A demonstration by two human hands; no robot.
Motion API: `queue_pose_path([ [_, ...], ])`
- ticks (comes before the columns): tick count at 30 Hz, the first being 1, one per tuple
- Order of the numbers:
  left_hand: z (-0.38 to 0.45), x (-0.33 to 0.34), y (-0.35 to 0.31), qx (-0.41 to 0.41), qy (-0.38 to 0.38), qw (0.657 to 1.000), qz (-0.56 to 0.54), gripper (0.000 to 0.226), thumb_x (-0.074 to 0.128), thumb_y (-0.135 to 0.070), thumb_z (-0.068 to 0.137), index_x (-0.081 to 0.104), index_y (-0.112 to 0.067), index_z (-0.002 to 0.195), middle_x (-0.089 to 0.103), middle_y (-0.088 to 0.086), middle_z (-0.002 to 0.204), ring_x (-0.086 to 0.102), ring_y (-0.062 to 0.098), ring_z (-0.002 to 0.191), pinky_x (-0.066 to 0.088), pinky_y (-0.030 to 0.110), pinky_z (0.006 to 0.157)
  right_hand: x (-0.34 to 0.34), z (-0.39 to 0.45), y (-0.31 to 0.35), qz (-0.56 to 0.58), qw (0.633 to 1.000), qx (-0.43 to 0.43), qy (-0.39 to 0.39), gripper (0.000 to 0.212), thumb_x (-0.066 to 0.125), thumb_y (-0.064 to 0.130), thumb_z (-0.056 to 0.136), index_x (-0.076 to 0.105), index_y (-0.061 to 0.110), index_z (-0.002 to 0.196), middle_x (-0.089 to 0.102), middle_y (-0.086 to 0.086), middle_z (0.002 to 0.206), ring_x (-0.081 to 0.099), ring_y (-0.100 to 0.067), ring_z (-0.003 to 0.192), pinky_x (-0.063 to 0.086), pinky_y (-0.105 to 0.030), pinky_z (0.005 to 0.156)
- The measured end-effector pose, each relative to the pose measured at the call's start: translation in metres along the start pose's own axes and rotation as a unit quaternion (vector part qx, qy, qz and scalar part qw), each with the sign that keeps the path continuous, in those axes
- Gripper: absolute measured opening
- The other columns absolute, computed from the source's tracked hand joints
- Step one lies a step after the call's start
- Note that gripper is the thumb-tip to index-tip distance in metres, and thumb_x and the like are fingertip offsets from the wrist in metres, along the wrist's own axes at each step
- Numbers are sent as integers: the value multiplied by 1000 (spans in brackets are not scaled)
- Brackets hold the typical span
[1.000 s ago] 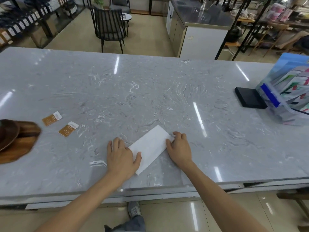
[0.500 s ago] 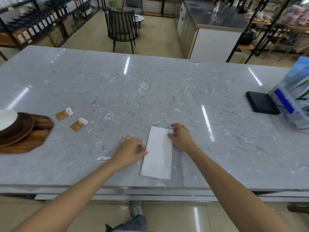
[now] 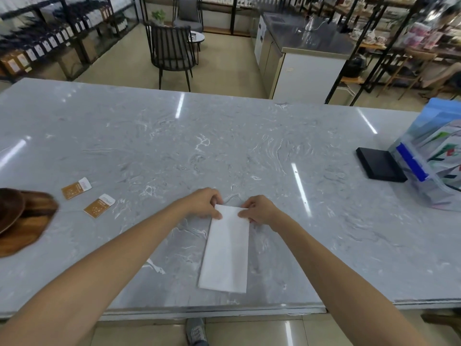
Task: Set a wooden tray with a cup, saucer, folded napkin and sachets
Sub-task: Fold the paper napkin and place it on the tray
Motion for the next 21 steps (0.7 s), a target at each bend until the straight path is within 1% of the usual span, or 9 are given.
queue_pose_path([
  [3, 4, 0, 2, -14, 18, 1000, -3, 27, 87, -12, 73, 66, -18, 90, 67, 4, 89, 62, 11, 64, 50, 22, 53, -5, -6, 6, 45, 999, -2, 12, 13, 78, 12, 84, 67, 10, 91, 67, -10, 65, 59, -14, 47, 52, -25, 51],
  [5, 0, -4, -3, -6, 3, 1000, -17, 24, 82, -7, 77, 63, -13, 91, 71, 14, 93, 65, 12, 55, 51, 21, 48, -7, -14, 12, 84, 996, -8, 26, 14, 76, 9, 87, 66, 7, 97, 74, -18, 76, 67, -15, 55, 57, -26, 56],
  [7, -12, -10, -14, 21, -18, 1000, -12, 21, 77, -7, 82, 60, -12, 92, 75, 16, 92, 72, 14, 56, 53, 22, 54, -12, -24, 18, 118, 992, -26, 23, 17, 74, 5, 89, 66, 4, 104, 76, -23, 87, 74, -24, 71, 62, -34, 71],
  [8, -20, -15, -21, 42, -33, 999, -1, 19, 75, -9, 83, 58, -15, 91, 76, 13, 87, 74, 13, 58, 53, 23, 59, -16, -29, 21, 124, 991, -39, 16, 18, 73, 4, 90, 67, 3, 107, 75, -21, 88, 75, -26, 76, 63, -37, 75],
  [11, -56, -28, -47, 107, -106, 988, 47, 17, 72, -15, 84, 57, -19, 89, 70, -3, 75, 72, 13, 63, 52, 30, 71, -27, -53, 33, 46, 993, -104, -35, 15, 71, 8, 91, 74, 10, 106, 76, -8, 87, 74, -17, 73, 61, -31, 72],
  [13, -87, -26, -61, 149, -158, 972, 94, 14, 70, -18, 86, 56, -19, 90, 63, -7, 69, 63, 16, 61, 49, 33, 63, -26, -77, 39, -22, 984, -158, -83, 12, 71, 12, 90, 77, 15, 100, 77, -3, 86, 69, -13, 70, 58, -32, 73],
  [15, -116, -17, -66, 177, -195, 957, 120, 11, 65, -21, 88, 55, -20, 93, 61, -10, 67, 63, 18, 61, 48, 34, 58, -19, -106, 38, -22, 970, -206, -126, 10, 72, 15, 90, 77, 18, 99, 77, 1, 89, 71, -14, 76, 59, -31, 76],
  [18, -151, 2, -54, 180, -219, 953, 104, 19, 63, -22, 92, 61, -22, 110, 75, -7, 88, 72, 17, 76, 57, 35, 67, -3, -149, 28, -1, 953, -243, -182, 15, 75, 21, 91, 76, 22, 105, 76, 10, 101, 72, -5, 79, 60, -24, 71],
  [21, -177, 22, -44, 195, -239, 946, 100, 32, 66, -22, 90, 69, -24, 122, 78, -4, 98, 74, 17, 81, 59, 32, 69, 20, -174, 13, -17, 945, -257, -203, 23, 76, 17, 89, 73, 23, 111, 73, 10, 110, 72, -4, 83, 61, -28, 65],
])
Point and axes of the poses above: each hand's wrist, its own z-axis towards the middle knuckle, its own x-axis out of the palm, y = z × x, the point moved 10 cm from there along z, towards the middle knuckle
